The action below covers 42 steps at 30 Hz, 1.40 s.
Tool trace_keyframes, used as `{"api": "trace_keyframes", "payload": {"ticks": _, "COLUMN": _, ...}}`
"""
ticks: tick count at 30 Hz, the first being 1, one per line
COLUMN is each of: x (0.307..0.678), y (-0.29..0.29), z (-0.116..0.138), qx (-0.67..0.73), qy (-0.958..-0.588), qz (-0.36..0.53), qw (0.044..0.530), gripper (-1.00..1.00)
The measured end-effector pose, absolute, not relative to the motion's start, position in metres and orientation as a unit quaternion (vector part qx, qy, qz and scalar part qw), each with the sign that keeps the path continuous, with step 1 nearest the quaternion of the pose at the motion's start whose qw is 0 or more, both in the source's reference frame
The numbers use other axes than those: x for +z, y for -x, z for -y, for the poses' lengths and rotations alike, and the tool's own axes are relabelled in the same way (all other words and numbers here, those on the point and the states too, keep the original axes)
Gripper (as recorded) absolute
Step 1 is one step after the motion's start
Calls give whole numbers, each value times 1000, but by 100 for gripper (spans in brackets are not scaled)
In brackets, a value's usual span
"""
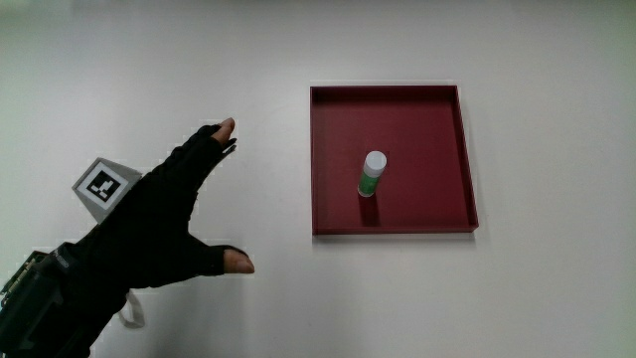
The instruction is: Pick glue stick
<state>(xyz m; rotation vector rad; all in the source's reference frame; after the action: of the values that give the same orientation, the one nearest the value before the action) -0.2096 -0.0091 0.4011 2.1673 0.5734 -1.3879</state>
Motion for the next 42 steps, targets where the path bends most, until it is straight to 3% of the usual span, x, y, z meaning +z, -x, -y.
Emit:
{"api": "trace_keyframes", "payload": {"ticks": 5, "x": 405, "y": 205, "z": 13, "qx": -484, "qy": -812, "qz": -221, "qw": 241, "gripper": 0}}
{"api": "trace_keyframes", "payload": {"ticks": 8, "x": 407, "y": 199, "z": 14, "qx": -476, "qy": -815, "qz": -202, "qw": 261, "gripper": 0}}
{"api": "trace_keyframes", "payload": {"ticks": 10, "x": 409, "y": 197, "z": 15, "qx": -423, "qy": -842, "qz": -171, "qw": 289, "gripper": 0}}
{"api": "trace_keyframes", "payload": {"ticks": 26, "x": 434, "y": 150, "z": 35, "qx": -510, "qy": -785, "qz": -131, "qw": 326, "gripper": 0}}
{"api": "trace_keyframes", "payload": {"ticks": 39, "x": 475, "y": 112, "z": 43, "qx": -535, "qy": -764, "qz": -130, "qw": 336, "gripper": 0}}
{"api": "trace_keyframes", "payload": {"ticks": 42, "x": 485, "y": 103, "z": 44, "qx": -521, "qy": -774, "qz": -128, "qw": 337, "gripper": 0}}
